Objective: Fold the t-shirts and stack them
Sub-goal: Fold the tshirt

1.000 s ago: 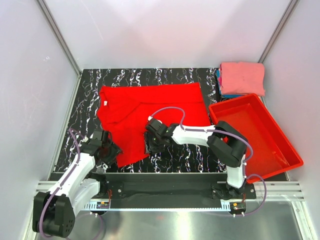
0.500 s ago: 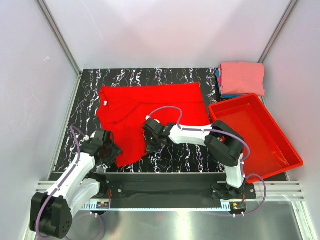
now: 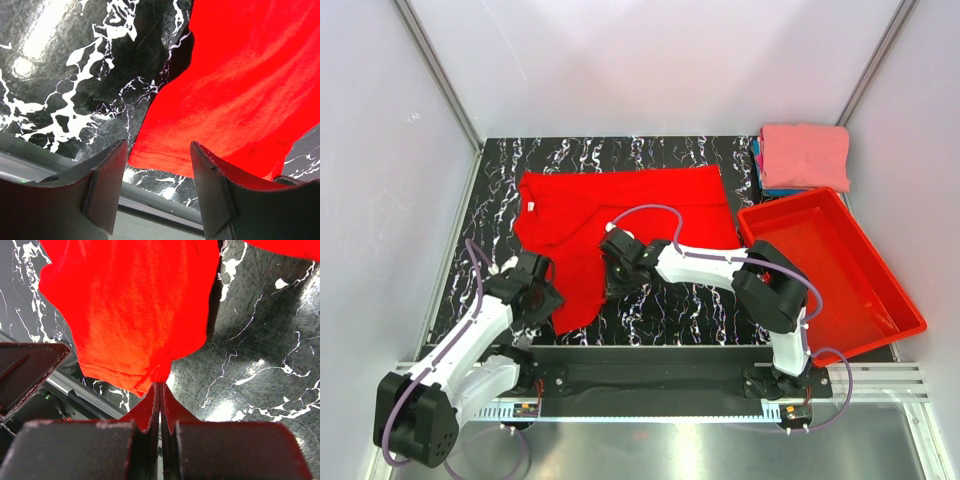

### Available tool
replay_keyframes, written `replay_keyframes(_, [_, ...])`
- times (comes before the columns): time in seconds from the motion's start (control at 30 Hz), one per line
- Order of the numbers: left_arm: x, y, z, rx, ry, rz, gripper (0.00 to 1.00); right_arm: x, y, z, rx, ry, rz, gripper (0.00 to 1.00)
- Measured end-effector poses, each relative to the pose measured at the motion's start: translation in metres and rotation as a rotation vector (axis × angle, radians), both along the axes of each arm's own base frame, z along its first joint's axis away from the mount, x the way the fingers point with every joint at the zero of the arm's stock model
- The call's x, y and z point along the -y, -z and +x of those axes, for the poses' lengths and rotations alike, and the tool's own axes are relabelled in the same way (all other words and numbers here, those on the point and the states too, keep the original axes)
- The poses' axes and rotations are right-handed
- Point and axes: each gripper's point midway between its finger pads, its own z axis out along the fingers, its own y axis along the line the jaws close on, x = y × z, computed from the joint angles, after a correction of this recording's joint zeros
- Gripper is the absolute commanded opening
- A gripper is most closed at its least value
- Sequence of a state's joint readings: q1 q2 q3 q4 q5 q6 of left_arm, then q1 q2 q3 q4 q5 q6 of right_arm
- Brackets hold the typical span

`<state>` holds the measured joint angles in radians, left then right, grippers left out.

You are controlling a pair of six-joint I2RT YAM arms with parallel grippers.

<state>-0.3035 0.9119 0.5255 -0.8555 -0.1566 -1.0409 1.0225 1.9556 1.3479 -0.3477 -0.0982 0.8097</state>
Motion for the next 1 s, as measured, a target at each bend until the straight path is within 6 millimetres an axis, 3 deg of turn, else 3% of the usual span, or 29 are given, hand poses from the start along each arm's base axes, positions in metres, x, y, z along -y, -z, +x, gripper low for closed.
replay_keyframes(0.2, [0.002,0.007,-0.008,-0.021,-0.01,0.0,0.48,0.003,0.002,-0.002,-0.007,0.0,-0.013,0.0])
replay_keyframes(0.43, [0.002,0.021,-0.024,-0.035,-0.043,-0.028,0.48,0.003,0.002,-0.002,-0.008,0.0,-0.016,0.0])
replay_keyframes(0.67, [0.007,0.024,-0.023,-0.028,-0.047,-0.046,0.45,0.003,0.002,-0.002,-0.009,0.002,-0.014,0.0])
replay_keyframes(0.73, [0.009,0.024,-0.021,-0.02,-0.043,-0.052,0.38,0.003,0.002,-0.002,-0.01,0.003,-0.014,0.0])
replay_keyframes(0.87, [0.012,0.026,-0.018,-0.005,-0.041,-0.068,0.04,0.003,0.002,-0.002,-0.012,0.007,-0.013,0.0])
replay_keyframes(1.0, [0.015,0.026,-0.016,0.01,-0.036,-0.082,0.0,0.003,0.002,-0.002,-0.013,0.01,-0.012,0.0])
